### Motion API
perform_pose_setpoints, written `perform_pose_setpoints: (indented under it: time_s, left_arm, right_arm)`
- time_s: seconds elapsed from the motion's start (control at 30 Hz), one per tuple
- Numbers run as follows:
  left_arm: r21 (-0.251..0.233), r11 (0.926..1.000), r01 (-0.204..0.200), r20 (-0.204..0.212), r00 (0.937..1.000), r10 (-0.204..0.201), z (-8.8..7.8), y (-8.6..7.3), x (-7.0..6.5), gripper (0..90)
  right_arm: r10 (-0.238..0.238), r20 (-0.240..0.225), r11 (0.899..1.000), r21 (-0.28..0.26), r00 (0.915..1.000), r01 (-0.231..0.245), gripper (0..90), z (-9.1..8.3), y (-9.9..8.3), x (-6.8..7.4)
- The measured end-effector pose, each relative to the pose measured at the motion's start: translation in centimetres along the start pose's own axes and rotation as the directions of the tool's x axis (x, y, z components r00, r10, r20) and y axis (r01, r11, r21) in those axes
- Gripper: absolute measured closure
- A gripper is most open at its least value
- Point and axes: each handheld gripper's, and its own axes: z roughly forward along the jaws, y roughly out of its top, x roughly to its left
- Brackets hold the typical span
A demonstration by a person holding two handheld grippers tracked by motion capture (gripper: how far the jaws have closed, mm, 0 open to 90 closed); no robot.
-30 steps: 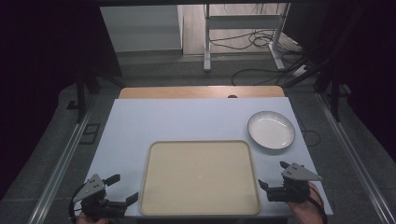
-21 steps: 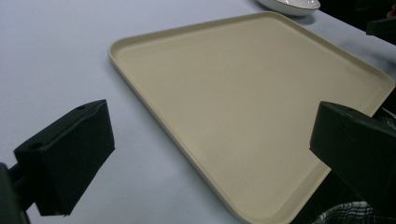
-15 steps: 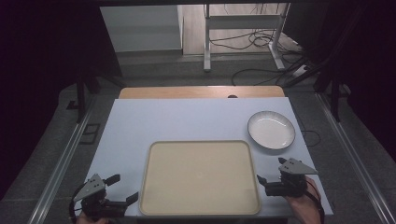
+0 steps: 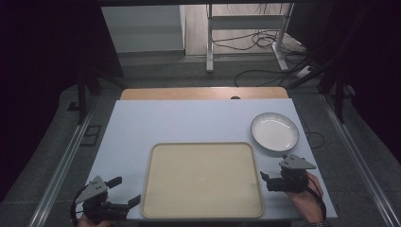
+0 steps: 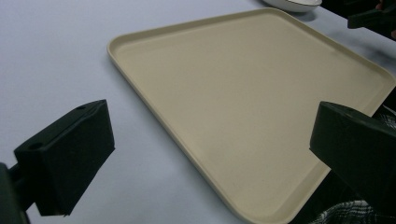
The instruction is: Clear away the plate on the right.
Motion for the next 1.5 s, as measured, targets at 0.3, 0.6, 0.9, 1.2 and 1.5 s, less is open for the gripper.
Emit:
perform_pose_setpoints:
  time_s: [0.3,0.6,0.9,1.2,1.5]
  left_arm:
    - [0.003,1.0,0.001,0.002,1.0,-0.001,0.0,0.0,0.0,0.0]
    - [0.003,1.0,0.005,0.002,1.0,-0.005,0.1,0.0,0.0,0.0]
    - [0.008,1.0,0.003,0.004,1.0,-0.003,0.1,0.0,0.1,0.0]
    - [0.011,0.9999,0.004,0.005,1.0,-0.004,0.1,0.0,0.1,0.0]
    - [0.011,0.9999,0.006,0.005,1.0,-0.006,0.1,0.0,0.1,0.0]
  right_arm:
    - [-0.009,0.063,0.999,0.038,0.998,0.006,0.0,1.0,0.4,-0.4]
    - [-0.076,0.132,0.993,0.097,0.9883,0.064,7.4,1.8,0.8,-0.6]
    - [-0.186,0.178,0.973,0.171,0.9664,0.156,20.2,2.5,1.2,-0.5]
    - [-0.329,0.202,0.929,0.243,0.9225,0.278,28.0,3.3,1.6,-0.1]
    - [-0.436,0.223,0.881,0.304,0.8722,0.362,35.1,4.3,1.7,0.1]
